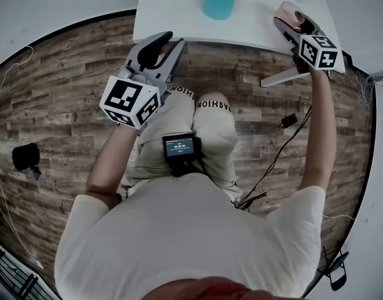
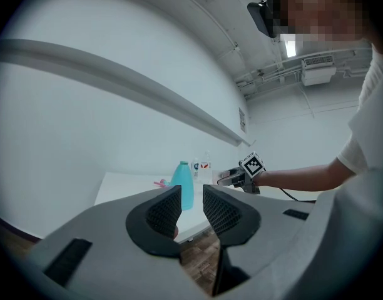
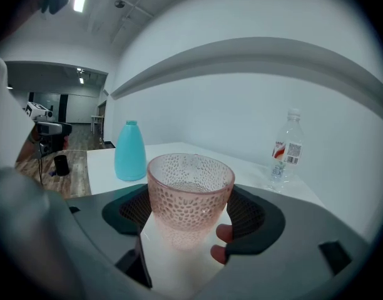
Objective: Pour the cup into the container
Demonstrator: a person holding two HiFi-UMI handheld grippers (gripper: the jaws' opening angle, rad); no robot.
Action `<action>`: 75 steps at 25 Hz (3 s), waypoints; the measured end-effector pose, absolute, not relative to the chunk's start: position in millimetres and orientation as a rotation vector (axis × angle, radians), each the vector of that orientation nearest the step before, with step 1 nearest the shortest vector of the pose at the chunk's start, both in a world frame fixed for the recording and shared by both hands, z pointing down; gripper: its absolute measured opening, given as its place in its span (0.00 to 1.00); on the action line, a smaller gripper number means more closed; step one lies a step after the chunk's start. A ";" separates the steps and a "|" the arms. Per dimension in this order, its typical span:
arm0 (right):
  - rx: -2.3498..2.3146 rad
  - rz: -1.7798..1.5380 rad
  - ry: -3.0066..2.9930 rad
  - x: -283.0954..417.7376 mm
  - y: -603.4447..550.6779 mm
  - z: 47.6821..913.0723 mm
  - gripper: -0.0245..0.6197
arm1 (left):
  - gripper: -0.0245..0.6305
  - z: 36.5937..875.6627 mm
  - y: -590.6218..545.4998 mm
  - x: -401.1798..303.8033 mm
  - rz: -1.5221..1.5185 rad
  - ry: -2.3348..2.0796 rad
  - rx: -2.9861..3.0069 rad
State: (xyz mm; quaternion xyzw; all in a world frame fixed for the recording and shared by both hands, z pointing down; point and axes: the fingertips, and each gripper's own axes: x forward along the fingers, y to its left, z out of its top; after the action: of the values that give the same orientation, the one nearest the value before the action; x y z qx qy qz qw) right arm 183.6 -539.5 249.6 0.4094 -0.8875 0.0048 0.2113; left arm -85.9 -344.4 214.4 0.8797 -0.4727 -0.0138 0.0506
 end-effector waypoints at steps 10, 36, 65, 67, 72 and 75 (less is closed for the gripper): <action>1.175 -0.060 -2.436 157.5 -528.4 211.4 0.61 | 0.10 201.5 -355.2 -90.0 -0.058 -1.500 2.675; 1.209 -0.318 -2.296 98.2 -535.3 167.8 0.61 | 0.05 199.2 -377.4 -91.9 -0.006 -1.480 2.664; 1.163 -0.642 -2.026 53.5 -542.1 157.2 0.61 | 0.05 194.2 -374.4 -71.3 0.021 -1.403 2.708; 1.157 -0.680 -1.995 52.0 -541.9 155.8 0.61 | 0.05 194.4 -373.6 -73.3 0.016 -1.407 2.704; 1.137 -0.738 -1.936 49.9 -543.9 157.1 0.61 | 0.05 197.9 -374.0 -75.5 0.022 -1.409 2.683; 1.137 -0.758 -1.911 49.2 -545.5 157.9 0.61 | 0.05 200.6 -374.0 -75.1 0.029 -1.405 2.680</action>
State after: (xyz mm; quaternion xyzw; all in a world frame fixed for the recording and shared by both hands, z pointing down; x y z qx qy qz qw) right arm 49.2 -545.5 157.9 0.4465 -0.7504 -0.2978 0.3859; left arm -75.1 -374.0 200.6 0.8842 -0.4634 0.0096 0.0577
